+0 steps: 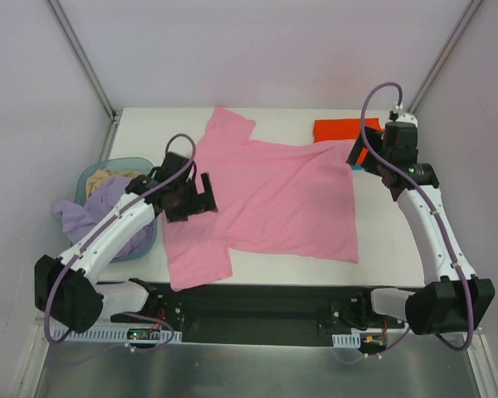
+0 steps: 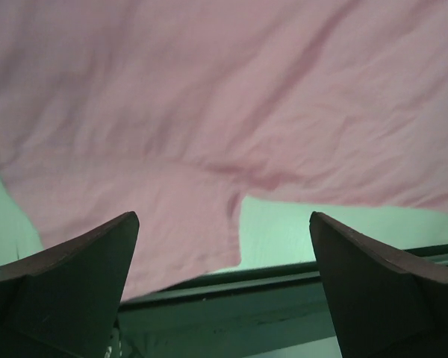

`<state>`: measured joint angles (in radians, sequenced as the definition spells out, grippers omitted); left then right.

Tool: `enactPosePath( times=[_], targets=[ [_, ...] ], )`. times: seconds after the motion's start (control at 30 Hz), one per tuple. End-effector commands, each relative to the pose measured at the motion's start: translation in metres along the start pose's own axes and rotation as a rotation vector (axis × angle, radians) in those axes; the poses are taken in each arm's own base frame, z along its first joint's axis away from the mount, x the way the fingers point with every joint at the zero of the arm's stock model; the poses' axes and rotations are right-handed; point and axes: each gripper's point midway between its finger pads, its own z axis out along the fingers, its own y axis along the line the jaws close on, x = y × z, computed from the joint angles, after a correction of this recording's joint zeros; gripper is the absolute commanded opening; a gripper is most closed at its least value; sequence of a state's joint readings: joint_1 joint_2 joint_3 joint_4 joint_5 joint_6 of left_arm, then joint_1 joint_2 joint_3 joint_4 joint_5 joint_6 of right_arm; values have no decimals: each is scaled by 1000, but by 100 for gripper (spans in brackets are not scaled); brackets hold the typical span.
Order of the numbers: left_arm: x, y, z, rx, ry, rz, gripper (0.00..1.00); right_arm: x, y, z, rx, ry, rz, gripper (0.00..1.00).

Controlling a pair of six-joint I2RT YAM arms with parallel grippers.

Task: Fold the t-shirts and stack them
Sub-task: Flatten the tshirt out

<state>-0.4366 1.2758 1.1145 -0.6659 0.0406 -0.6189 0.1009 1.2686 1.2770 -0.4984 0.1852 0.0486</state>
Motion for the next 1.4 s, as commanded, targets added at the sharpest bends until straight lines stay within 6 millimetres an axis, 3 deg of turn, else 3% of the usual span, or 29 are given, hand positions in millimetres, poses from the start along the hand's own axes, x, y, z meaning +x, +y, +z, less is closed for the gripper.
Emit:
enactPosePath(
  times=[0.0, 0.07, 0.17, 0.23, 0.3, 0.33, 0.6, 0.8, 1.07, 1.2, 1.37],
  targets=[
    [73, 44, -18, -133, 124, -141, 99, 37, 12, -5, -102, 81, 53, 97],
    [115, 68, -23, -223, 223, -188, 99, 54, 10, -7, -107, 124, 44, 97],
    [158, 96, -32, -323, 301, -262, 99, 67, 4, -6, -89, 163, 21, 97],
    [180, 111, -31, -358, 336, -300, 93, 70, 4, -6, -90, 173, 18, 97],
    [193, 113, -29, -356, 363, -360, 89, 72, 6, -5, -102, 182, 15, 97],
    [202, 118, -27, -378, 377, -383, 81, 72, 8, -5, -111, 185, 14, 97],
    [214, 133, -9, -444, 379, -413, 67, 81, 6, 3, -100, 226, 0, 97],
    [208, 133, 8, -468, 363, -411, 54, 84, 4, 4, -95, 239, -16, 97],
    [191, 132, 26, -470, 270, -428, 47, 96, 2, 6, -90, 283, -24, 97],
    [180, 127, 31, -455, 230, -430, 38, 100, 9, 4, -128, 304, -18, 97],
    [184, 133, 34, -496, 254, -413, 37, 99, 7, 3, -116, 304, -21, 97]
  ],
)
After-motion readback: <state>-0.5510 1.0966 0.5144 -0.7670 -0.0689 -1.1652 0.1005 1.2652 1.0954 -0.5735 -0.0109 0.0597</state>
